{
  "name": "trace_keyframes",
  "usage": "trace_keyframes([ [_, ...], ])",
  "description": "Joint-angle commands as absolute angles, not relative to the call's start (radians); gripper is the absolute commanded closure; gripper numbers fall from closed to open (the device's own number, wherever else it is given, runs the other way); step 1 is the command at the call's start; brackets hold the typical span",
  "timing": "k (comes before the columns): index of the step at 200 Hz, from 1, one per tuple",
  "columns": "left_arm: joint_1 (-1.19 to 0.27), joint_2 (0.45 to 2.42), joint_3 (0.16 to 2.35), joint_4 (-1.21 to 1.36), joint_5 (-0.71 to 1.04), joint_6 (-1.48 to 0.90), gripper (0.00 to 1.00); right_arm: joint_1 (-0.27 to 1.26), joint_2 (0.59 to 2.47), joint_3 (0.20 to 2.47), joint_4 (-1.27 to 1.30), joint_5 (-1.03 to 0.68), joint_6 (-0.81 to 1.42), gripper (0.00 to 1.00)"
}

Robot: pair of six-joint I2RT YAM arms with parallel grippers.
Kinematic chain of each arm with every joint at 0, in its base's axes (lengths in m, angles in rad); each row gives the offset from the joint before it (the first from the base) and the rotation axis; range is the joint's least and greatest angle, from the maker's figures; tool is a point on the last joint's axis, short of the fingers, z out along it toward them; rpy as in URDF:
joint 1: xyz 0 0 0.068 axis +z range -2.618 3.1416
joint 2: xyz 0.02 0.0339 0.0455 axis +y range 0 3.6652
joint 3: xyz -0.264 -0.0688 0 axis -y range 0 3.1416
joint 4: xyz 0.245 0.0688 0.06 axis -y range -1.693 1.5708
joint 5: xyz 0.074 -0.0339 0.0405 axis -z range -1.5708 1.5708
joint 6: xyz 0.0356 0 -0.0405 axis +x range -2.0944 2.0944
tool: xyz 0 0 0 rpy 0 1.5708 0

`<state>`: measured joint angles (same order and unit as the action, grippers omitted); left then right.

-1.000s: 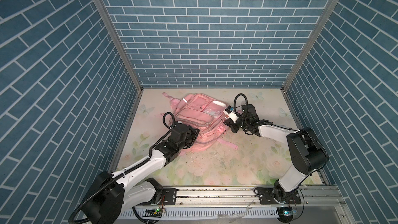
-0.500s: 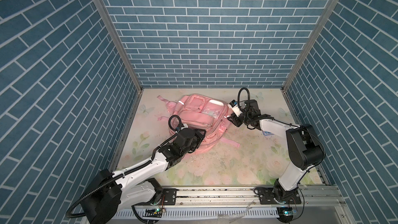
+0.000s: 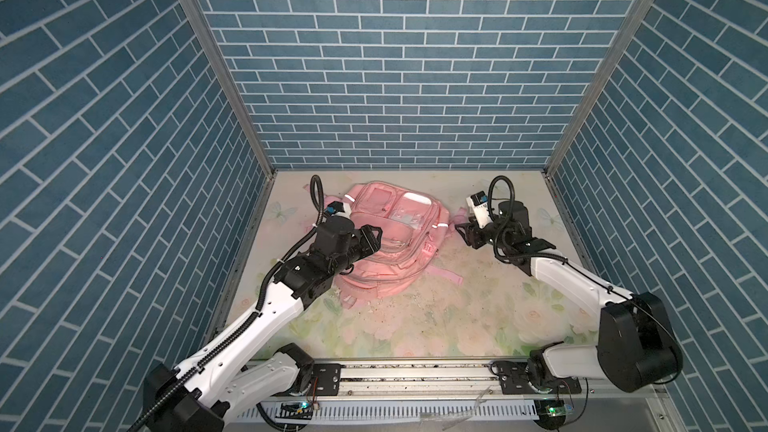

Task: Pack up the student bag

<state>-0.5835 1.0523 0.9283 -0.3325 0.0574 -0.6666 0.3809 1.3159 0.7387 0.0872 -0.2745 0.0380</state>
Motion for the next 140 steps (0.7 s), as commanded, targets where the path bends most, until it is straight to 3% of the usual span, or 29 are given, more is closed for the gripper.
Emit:
trace_keyframes([
  [1, -0.575, 1.109, 0.964, -0.421, 0.178, -0.176, 0.44, 0.451, 1.244, 0.681, 0.087, -0.174, 0.087, 0.38],
  [66, -0.576, 1.188, 0.973, -0.434, 0.163, 0.504, 0.44, 0.576, 1.101, 0.419, 0.438, -0.209, 0.042, 0.38],
  [140, -0.58, 1.26, 0.947, -0.367, 0.146, 0.716, 0.44, 0.627, 1.223, 0.421, 0.515, -0.213, 0.014, 0.43],
])
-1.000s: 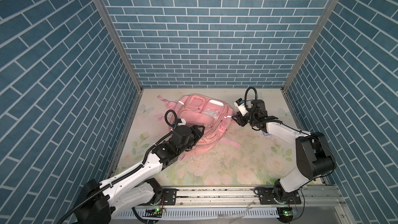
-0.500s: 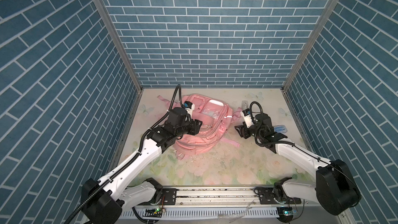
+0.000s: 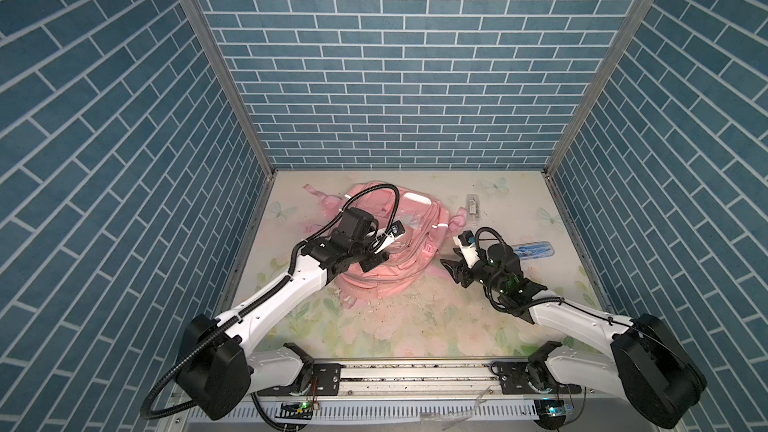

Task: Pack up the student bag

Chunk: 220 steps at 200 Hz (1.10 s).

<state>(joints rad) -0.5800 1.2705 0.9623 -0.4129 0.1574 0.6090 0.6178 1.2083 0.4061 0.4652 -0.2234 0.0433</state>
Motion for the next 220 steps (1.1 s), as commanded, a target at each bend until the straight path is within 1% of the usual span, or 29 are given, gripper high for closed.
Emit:
trace_keyframes([
  [1, -0.579, 1.261, 0.946, -0.365, 0.146, 0.717, 0.44, 0.627, 1.222, 0.421, 0.516, -0.213, 0.013, 0.43],
  [52, -0.58, 1.344, 0.935, -0.335, 0.113, 0.754, 0.44, 0.634, 1.215, 0.406, 0.534, -0.214, 0.003, 0.45],
  [102, -0.577, 1.317, 0.881, -0.294, 0.117, 0.819, 0.44, 0.633, 1.198, 0.383, 0.541, -0.204, -0.003, 0.46],
  [130, -0.577, 1.373, 0.889, -0.252, 0.077, 0.795, 0.44, 0.634, 1.216, 0.392, 0.551, -0.232, -0.005, 0.48],
  [147, -0.576, 1.385, 0.88, -0.2, 0.085, 0.758, 0.47, 0.635, 1.217, 0.39, 0.57, -0.266, -0.02, 0.51],
  [157, -0.578, 1.38, 0.862, -0.168, 0.099, 0.744, 0.5, 0.635, 1.215, 0.386, 0.588, -0.29, -0.041, 0.51],
  [165, -0.58, 1.373, 0.848, -0.15, 0.108, 0.74, 0.57, 0.635, 1.214, 0.382, 0.602, -0.312, -0.068, 0.51],
  [170, -0.581, 1.367, 0.841, -0.14, 0.108, 0.738, 0.65, 0.635, 1.214, 0.383, 0.608, -0.324, -0.089, 0.51],
  [197, -0.583, 1.325, 0.798, -0.114, 0.095, 0.727, 1.0, 0.634, 1.243, 0.423, 0.613, -0.355, -0.198, 0.51],
  [220, -0.583, 1.246, 0.758, -0.079, 0.118, 0.735, 1.0, 0.628, 1.32, 0.51, 0.589, -0.397, -0.288, 0.51],
])
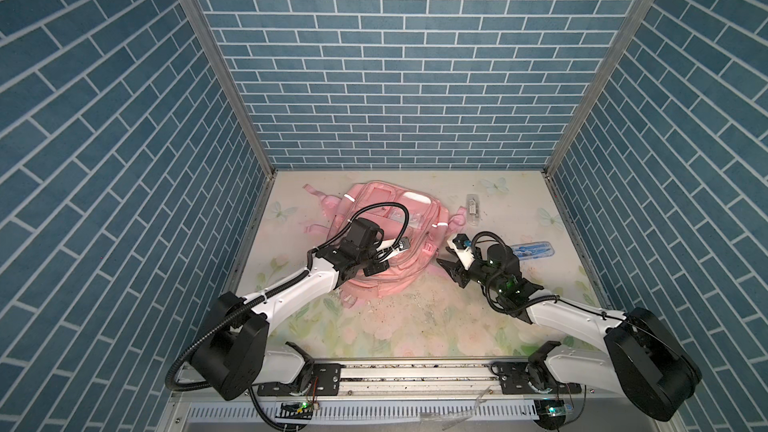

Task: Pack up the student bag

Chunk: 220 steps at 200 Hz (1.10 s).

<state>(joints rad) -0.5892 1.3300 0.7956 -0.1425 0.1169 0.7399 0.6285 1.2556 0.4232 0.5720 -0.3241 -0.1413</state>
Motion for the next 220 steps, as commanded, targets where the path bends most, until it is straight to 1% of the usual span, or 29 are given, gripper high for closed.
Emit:
trace_keyframes([
  [1, -0.583, 1.242, 0.756, -0.077, 0.12, 0.736, 1.0, 0.628, 1.326, 0.514, 0.588, -0.401, -0.29, 0.51],
  [34, -0.576, 1.151, 0.706, -0.037, 0.156, 0.778, 1.0, 0.6, 1.468, 0.638, 0.648, -0.56, -0.3, 0.52],
  [76, -0.56, 1.129, 0.701, -0.037, 0.19, 0.799, 1.0, 0.592, 1.61, 0.699, 0.762, -0.729, -0.234, 0.55],
  [130, -0.553, 1.132, 0.708, -0.034, 0.247, 0.819, 1.0, 0.594, 1.724, 0.694, 0.889, -0.758, -0.153, 0.55],
  [170, -0.553, 1.141, 0.722, -0.079, 0.283, 0.844, 1.0, 0.596, 1.785, 0.738, 0.891, -0.741, -0.144, 0.53],
  [202, -0.553, 1.142, 0.714, -0.08, 0.286, 0.856, 1.0, 0.598, 1.82, 0.765, 0.893, -0.802, -0.139, 0.52],
  [220, -0.552, 1.144, 0.714, -0.075, 0.282, 0.856, 1.0, 0.601, 1.836, 0.784, 0.869, -0.846, -0.151, 0.54],
])
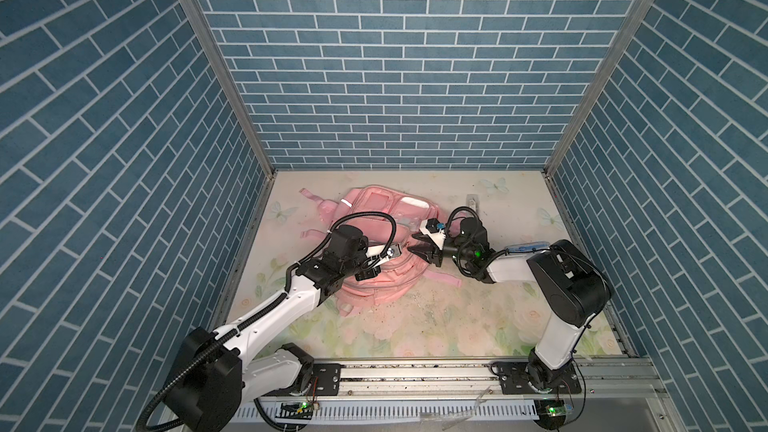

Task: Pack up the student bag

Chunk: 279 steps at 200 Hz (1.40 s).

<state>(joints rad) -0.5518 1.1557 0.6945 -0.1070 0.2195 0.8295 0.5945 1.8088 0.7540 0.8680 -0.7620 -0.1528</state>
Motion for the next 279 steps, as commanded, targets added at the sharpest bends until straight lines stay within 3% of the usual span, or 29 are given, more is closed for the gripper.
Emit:
trace_keyframes([
  [1, -0.552, 1.144, 0.714, -0.074, 0.282, 0.856, 1.0, 0.601, 1.836, 0.786, 0.867, -0.847, -0.151, 0.54],
  [44, -0.554, 1.151, 0.719, -0.057, 0.283, 0.847, 1.0, 0.624, 1.849, 0.816, 0.708, -0.862, -0.259, 0.59],
  [91, -0.552, 1.156, 0.709, -0.035, 0.274, 0.827, 1.0, 0.627, 1.825, 0.751, 0.802, -0.821, -0.235, 0.69],
  [115, -0.551, 1.151, 0.706, -0.033, 0.261, 0.825, 1.0, 0.627, 1.821, 0.732, 0.835, -0.806, -0.221, 0.81],
  [182, -0.552, 1.159, 0.718, -0.042, 0.248, 0.765, 1.0, 0.626, 1.79, 0.713, 0.881, -0.786, -0.146, 0.95],
  [206, -0.584, 1.155, 0.727, -0.045, 0.219, 0.623, 1.0, 0.59, 1.755, 0.715, 0.855, -0.772, -0.041, 0.98],
  [234, -0.71, 1.189, 0.753, -0.047, 0.072, 0.402, 1.0, 0.486, 1.724, 0.719, 0.802, -0.881, 0.089, 1.0],
  [279, -0.804, 1.313, 0.841, 0.02, -0.015, 0.081, 1.0, 0.448, 1.581, 0.716, 0.414, -0.833, -0.209, 1.0],
])
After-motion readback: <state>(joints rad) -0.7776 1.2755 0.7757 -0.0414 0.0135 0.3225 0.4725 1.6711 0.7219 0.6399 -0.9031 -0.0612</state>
